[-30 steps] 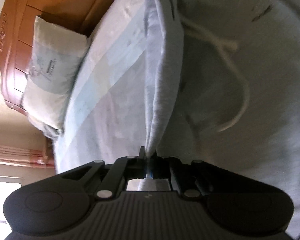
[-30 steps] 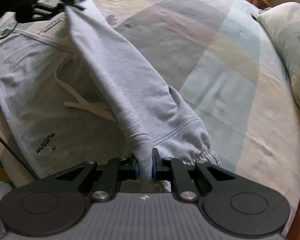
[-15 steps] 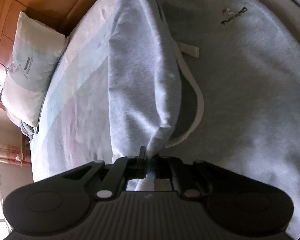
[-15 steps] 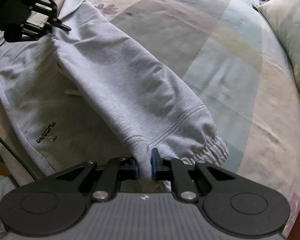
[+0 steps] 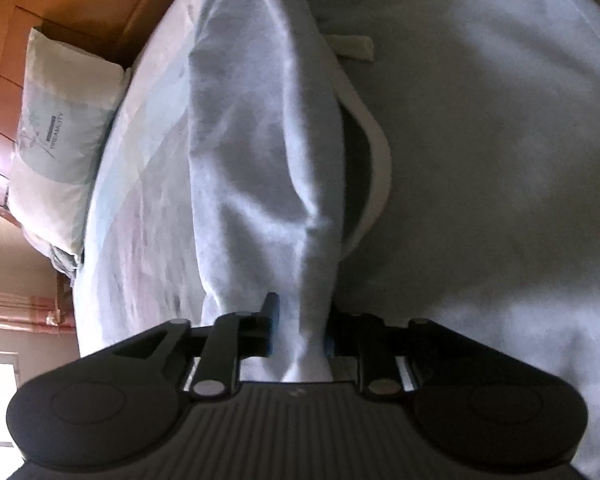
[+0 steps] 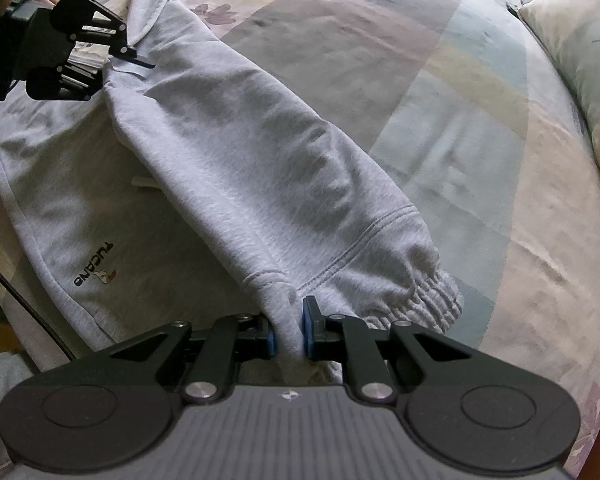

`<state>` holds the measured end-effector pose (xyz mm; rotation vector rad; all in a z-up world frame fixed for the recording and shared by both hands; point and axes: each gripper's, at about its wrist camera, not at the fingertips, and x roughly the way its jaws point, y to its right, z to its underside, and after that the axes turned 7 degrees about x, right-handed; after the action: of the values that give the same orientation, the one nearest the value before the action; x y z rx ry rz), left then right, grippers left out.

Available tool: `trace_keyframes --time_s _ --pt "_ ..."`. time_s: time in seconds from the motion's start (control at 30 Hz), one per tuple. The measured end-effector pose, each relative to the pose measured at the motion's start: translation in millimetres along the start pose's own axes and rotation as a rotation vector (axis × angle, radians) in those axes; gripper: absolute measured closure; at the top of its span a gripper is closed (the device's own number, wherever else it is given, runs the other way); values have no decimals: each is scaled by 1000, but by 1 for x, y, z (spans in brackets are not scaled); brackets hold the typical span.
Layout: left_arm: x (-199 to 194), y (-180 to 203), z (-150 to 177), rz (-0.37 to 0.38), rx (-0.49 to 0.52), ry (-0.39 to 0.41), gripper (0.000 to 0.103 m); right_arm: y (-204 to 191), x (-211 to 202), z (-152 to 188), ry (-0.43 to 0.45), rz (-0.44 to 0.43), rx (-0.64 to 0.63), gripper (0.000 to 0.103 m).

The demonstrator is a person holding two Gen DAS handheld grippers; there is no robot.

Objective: Fold clothes
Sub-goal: 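Hold the sweatpants with both tools and lift them off the bed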

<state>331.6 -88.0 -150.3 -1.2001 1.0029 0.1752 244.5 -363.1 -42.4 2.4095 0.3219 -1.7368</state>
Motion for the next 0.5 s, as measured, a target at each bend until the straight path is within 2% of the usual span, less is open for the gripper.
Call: trace_keyframes --time_s 0.13,0.27,0.33,0.37,0.4,0.47,0.5 --pt "-1 4 -6 -28 1 15 76 1 1 -1 -1 -2 2 86" --pt "-2 7 -6 -75 4 26 59 1 2 -2 -2 -2 7 86" --pt "-4 9 -7 -50 -10 25 73 1 3 -3 -5 -2 6 86" --pt "-6 11 -8 -21 -7 23 95 0 4 -4 -6 -1 3 86" --pt "-7 11 -10 -6 -3 21 101 0 4 -4 -7 0 -1 86" --pt "-8 5 -14 -8 -9 16 102 0 4 -4 -7 3 -8 86" --pt "-11 0 -14 -3 -43 10 102 0 4 -4 -7 4 -12 86"
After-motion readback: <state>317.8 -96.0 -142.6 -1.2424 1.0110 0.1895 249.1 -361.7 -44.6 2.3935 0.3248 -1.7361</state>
